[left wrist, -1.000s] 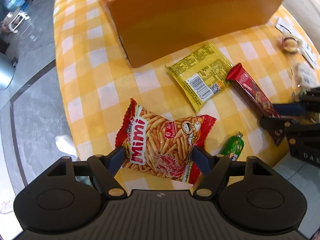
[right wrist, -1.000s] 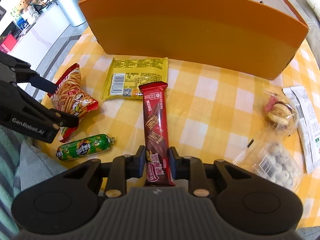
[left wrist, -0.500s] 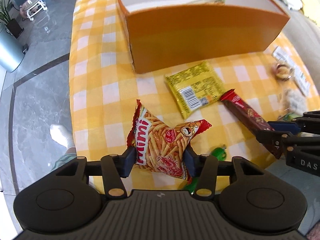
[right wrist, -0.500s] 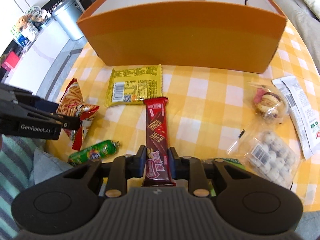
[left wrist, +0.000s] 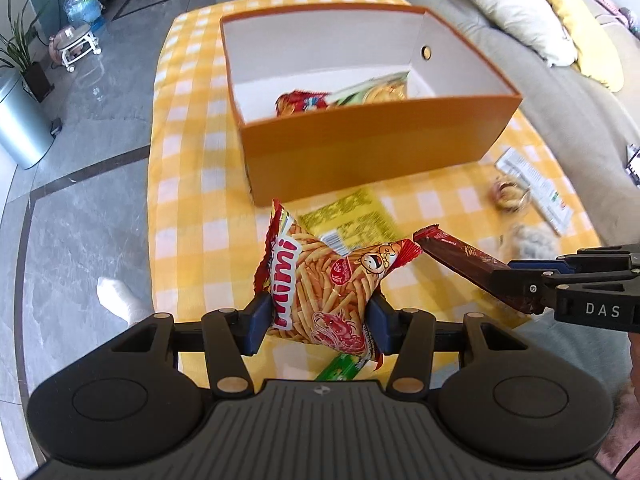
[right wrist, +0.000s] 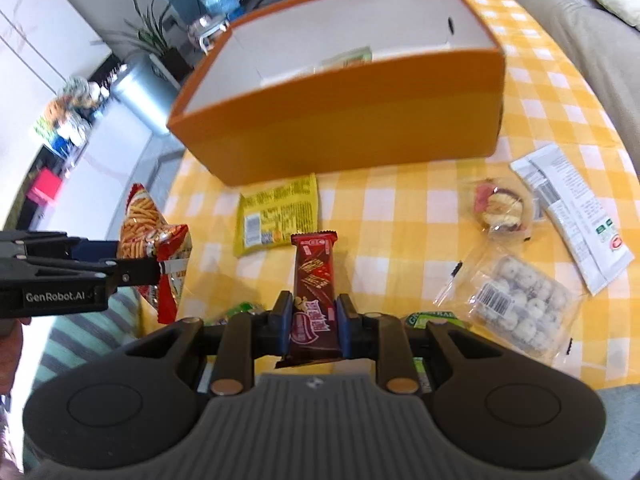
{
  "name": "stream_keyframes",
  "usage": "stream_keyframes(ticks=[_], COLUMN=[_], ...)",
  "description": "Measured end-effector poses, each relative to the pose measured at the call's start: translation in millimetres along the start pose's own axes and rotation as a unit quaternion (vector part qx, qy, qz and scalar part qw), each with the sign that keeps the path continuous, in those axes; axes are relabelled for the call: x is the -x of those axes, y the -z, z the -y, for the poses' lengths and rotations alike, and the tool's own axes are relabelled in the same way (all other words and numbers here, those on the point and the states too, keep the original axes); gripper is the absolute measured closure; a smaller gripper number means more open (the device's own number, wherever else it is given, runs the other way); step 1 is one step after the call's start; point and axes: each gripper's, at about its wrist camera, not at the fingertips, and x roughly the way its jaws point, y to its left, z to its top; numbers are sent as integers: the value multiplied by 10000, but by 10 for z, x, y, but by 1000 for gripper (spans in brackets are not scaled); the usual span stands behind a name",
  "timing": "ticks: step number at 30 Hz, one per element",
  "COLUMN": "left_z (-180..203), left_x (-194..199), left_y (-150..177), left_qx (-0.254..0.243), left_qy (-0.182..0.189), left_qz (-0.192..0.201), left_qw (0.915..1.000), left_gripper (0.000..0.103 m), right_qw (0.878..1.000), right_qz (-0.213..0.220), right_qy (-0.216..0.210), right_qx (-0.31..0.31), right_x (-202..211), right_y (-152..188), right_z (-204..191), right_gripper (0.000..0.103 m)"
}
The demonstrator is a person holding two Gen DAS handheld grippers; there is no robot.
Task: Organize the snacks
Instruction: 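Carry the Mimi bag and wafer bar into the box and open both tools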
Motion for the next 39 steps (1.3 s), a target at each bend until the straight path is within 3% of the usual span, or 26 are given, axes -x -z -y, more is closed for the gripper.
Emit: stream_keyframes(ticks=[9, 17, 25, 31, 39], left_z=[111, 229, 268, 198, 118], left_x=[244, 419, 436, 150, -402], left_y=[-263, -683, -1261, -1600, -1809], left_qx=[-26, -233, -526, -720, -1123], left_qy=[242, 439, 129, -186, -737], left_qz=[383, 741, 1058, 759, 140], left_qw=[9990, 9960, 9929, 9943, 9908], left_gripper=[45, 45, 45, 45, 45], right_qw=[9980, 9939, 9899, 9897, 9926], right_qz=[584, 1095, 1407, 1364, 830], right_qy=[-135, -71, 78, 294, 758], right_qx=[-204, -99, 152, 317, 461], right_x=[490, 871, 992, 805, 168], right_y=[-117, -405, -904, -1335, -1780], right_z=[35, -13, -40, -18, 94], right_gripper=[83, 83, 83, 83, 83])
